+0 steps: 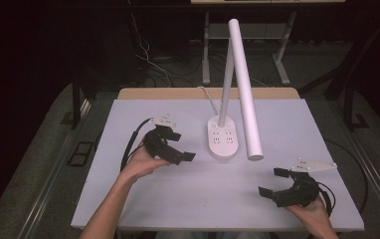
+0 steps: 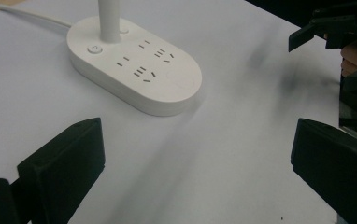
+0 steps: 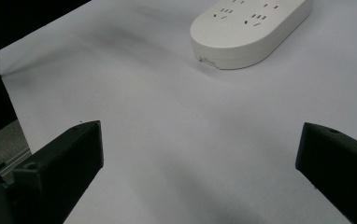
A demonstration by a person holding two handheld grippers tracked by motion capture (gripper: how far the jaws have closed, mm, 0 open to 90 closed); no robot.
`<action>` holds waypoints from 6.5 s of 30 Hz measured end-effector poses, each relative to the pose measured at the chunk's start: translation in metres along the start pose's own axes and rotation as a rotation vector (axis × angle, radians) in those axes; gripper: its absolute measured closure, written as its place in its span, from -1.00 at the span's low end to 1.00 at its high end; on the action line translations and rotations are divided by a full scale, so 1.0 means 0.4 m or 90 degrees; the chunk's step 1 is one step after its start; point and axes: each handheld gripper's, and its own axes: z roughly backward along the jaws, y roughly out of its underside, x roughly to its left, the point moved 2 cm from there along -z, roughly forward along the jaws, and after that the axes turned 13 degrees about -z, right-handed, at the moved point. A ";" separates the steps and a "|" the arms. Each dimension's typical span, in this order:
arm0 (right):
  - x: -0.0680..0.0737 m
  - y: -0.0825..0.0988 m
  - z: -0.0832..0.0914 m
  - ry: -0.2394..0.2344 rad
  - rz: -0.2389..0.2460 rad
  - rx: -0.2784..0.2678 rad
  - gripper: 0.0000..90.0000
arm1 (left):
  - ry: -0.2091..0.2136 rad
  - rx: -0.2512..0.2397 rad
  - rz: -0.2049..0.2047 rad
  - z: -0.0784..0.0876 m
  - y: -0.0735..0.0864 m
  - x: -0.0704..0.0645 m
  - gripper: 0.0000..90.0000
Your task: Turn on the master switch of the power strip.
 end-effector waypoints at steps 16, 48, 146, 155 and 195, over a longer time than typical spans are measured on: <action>-0.002 0.000 0.001 0.002 0.004 -0.003 -0.99 | 0.010 0.015 -0.020 -0.041 -0.050 0.028 -0.96; -0.004 0.000 -0.001 0.000 0.003 0.000 -0.99 | 0.003 0.030 0.000 -0.146 -0.100 0.111 -0.93; -0.005 0.003 0.002 0.002 0.016 0.005 -0.99 | -0.113 0.035 0.138 -0.375 -0.072 0.240 1.00; -0.004 0.004 0.003 0.003 0.018 0.003 -0.99 | -0.113 0.027 0.156 -0.379 -0.066 0.239 1.00; -0.010 0.003 0.003 0.005 0.018 0.000 -0.99 | -0.113 -0.039 0.151 -0.209 -0.091 0.218 0.90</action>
